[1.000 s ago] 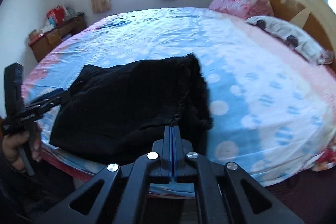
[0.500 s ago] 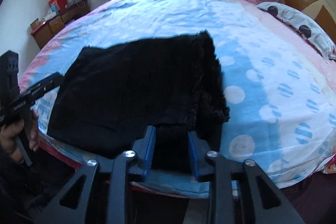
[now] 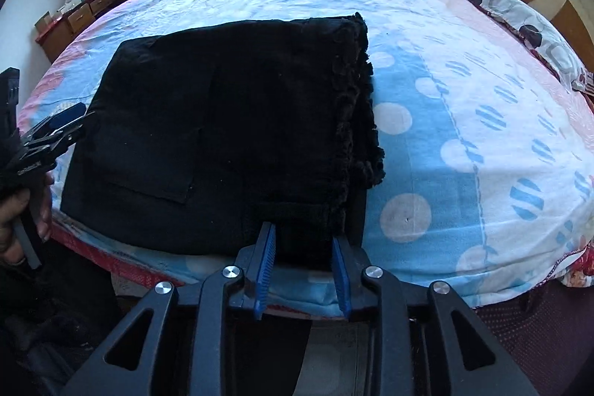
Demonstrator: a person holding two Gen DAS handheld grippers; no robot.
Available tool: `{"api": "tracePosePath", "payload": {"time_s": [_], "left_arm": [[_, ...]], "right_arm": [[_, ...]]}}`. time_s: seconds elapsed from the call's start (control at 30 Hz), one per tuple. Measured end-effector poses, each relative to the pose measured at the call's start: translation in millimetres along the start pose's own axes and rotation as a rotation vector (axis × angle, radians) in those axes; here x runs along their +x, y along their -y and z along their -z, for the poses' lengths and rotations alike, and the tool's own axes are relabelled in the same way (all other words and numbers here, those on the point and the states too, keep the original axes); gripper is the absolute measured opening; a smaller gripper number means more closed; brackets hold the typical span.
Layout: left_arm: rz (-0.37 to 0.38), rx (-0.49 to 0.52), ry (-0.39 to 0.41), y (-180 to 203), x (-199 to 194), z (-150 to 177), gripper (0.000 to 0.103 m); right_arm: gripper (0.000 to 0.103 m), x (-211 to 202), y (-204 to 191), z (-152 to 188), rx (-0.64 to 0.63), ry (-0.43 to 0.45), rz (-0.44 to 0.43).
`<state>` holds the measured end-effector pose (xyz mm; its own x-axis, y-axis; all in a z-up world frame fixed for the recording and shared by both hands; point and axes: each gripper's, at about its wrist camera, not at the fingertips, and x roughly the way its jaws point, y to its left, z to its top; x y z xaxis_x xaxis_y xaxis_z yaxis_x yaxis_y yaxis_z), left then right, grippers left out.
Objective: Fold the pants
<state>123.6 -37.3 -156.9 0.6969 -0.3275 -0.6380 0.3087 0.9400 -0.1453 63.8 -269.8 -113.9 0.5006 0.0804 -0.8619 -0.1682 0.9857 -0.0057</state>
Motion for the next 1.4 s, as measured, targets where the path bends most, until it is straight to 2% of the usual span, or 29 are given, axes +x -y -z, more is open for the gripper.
{"api": "tracePosePath", "payload": {"time_s": [0.03,0.1,0.17,0.23,0.3,0.37,0.47,0.5,0.57,0.67,0.77,0.87,0.93,1.1,1.2,1.27,1.3,1.33,1.4], "left_arm": [[-0.003,0.001,0.005,0,-1,-1,0.103],[-0.009,0.001,0.024,-1,-5,-3,0.103],[-0.017,-0.003,0.037,-3,-8,-5,0.103],[-0.037,-0.003,0.034,-4,-7,-5,0.103],[-0.061,0.002,0.022,-5,-3,-4,0.103],[-0.093,0.023,0.000,-6,4,0,0.103],[-0.088,0.034,-0.040,-7,14,5,0.103],[-0.086,0.021,-0.041,-9,14,6,0.103],[-0.077,-0.002,-0.034,-13,11,6,0.103],[-0.087,-0.017,-0.030,-15,4,4,0.103],[-0.089,-0.029,-0.004,-14,-10,6,0.103],[-0.090,-0.032,-0.005,-13,-17,9,0.103],[-0.105,-0.018,-0.017,-13,-20,14,0.103],[-0.126,-0.030,-0.060,-22,-19,29,0.103],[-0.103,-0.042,-0.074,-24,-16,33,0.103],[-0.110,-0.020,-0.093,-22,-11,36,0.103],[-0.118,-0.005,-0.094,-20,-9,37,0.103],[-0.133,0.022,-0.097,-18,-7,38,0.103],[-0.145,0.044,-0.096,-15,-4,38,0.103]], "right_arm": [[0.043,-4,1,-1,0.003,0.004,0.010],[0.053,-20,2,-5,0.016,0.050,0.059],[0.053,-36,0,-14,0.024,0.128,0.088],[0.054,-45,-2,-25,0.038,0.190,0.048],[0.056,-41,-10,-36,0.040,0.208,-0.058],[0.056,-23,-15,-42,0.033,0.174,-0.171],[0.056,23,-7,-42,0.078,0.037,-0.162],[0.056,29,-3,-43,0.097,0.030,-0.175],[0.056,21,-7,-48,0.096,0.035,-0.178],[0.056,0,-24,-56,0.018,0.032,-0.120],[0.056,-28,-48,-77,-0.083,0.085,-0.207],[0.056,-32,-71,-106,-0.139,0.115,-0.317],[0.056,-19,-94,-135,-0.162,0.110,-0.392],[0.056,38,-148,-194,-0.209,0.033,-0.442],[0.056,73,-170,-210,-0.235,-0.054,-0.456],[0.056,90,-180,-209,-0.257,-0.110,-0.471],[0.047,99,-187,-206,-0.282,-0.142,-0.473],[0.022,100,-192,-204,-0.307,-0.143,-0.441],[0.020,103,-197,-199,-0.347,-0.123,-0.395]]}}
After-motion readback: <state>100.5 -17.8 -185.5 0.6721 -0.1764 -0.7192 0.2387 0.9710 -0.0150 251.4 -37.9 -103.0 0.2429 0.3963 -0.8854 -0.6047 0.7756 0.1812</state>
